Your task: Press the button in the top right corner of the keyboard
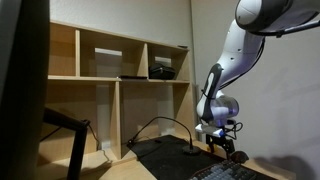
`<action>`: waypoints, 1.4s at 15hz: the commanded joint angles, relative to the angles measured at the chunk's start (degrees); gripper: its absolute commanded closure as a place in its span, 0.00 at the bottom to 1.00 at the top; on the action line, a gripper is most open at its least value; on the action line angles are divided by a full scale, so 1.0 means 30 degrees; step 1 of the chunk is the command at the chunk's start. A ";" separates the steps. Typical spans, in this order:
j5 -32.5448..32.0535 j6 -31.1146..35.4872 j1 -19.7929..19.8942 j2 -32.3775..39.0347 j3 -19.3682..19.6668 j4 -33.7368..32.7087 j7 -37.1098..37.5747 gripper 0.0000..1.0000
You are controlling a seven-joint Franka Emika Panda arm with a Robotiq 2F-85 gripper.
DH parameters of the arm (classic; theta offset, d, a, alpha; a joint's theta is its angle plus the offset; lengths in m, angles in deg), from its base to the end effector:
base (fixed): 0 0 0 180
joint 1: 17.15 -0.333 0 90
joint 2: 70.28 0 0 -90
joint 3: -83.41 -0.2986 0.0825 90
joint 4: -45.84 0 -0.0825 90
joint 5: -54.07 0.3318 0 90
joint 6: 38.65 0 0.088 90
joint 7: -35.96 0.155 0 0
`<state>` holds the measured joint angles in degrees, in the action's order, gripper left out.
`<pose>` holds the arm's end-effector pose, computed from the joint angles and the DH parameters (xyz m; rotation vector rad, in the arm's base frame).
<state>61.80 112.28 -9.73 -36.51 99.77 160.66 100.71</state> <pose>0.5268 -0.2338 0.1570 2.1362 -2.2215 0.1486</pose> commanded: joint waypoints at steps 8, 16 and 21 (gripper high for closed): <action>0.0533 0.1050 -0.0025 0.1050 -0.0095 -0.0133 0.0310 0.00; 0.1661 0.0383 0.0734 0.0734 -0.0874 -0.0046 -0.0588 0.00; 0.1248 0.0018 0.0268 0.0107 -0.0055 -0.0093 -0.0230 0.00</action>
<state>65.27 112.50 -8.68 -36.28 99.33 160.54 100.21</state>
